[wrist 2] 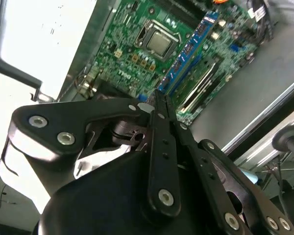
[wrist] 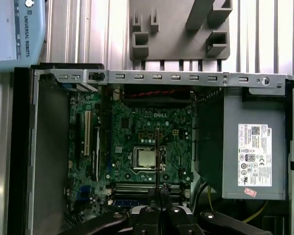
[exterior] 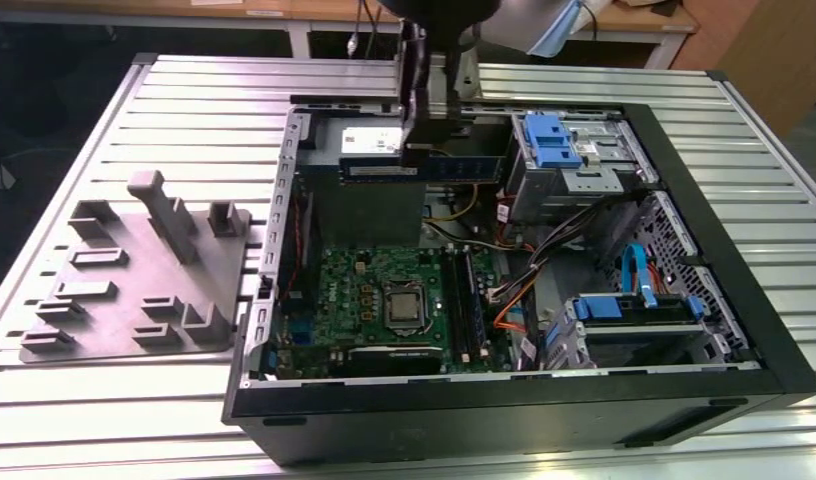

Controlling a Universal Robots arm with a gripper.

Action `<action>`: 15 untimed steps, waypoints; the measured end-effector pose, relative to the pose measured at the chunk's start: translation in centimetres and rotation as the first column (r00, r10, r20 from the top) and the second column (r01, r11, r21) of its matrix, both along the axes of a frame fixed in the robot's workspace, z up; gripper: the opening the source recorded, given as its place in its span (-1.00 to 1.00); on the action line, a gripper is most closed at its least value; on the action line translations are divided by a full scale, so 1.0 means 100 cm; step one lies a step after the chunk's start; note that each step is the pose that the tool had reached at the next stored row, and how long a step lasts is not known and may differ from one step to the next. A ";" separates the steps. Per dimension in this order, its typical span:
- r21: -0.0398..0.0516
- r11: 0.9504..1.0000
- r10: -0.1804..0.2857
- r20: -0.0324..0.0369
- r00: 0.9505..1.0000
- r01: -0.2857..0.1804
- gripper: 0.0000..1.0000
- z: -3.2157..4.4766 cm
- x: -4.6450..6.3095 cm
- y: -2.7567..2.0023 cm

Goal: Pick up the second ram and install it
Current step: 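Pick up the second ram and move it above second insertion slot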

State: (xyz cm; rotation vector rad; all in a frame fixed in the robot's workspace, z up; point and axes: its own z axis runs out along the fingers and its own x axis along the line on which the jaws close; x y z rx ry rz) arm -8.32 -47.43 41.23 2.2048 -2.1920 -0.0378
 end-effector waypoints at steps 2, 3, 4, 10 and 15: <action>0.000 1.000 0.000 0.000 1.000 0.000 -0.77 0.0000 0.000 0.0000; 0.000 1.000 0.000 0.000 1.000 0.000 -0.77 0.0000 0.000 0.0000; 0.000 1.000 0.000 0.000 1.000 0.000 -0.77 0.0000 0.000 0.0000; 0.014 1.000 0.000 0.000 1.000 0.000 -0.77 -0.0076 0.001 0.0000; 0.026 1.000 0.000 0.000 1.000 0.000 -0.77 -0.0156 0.001 0.0000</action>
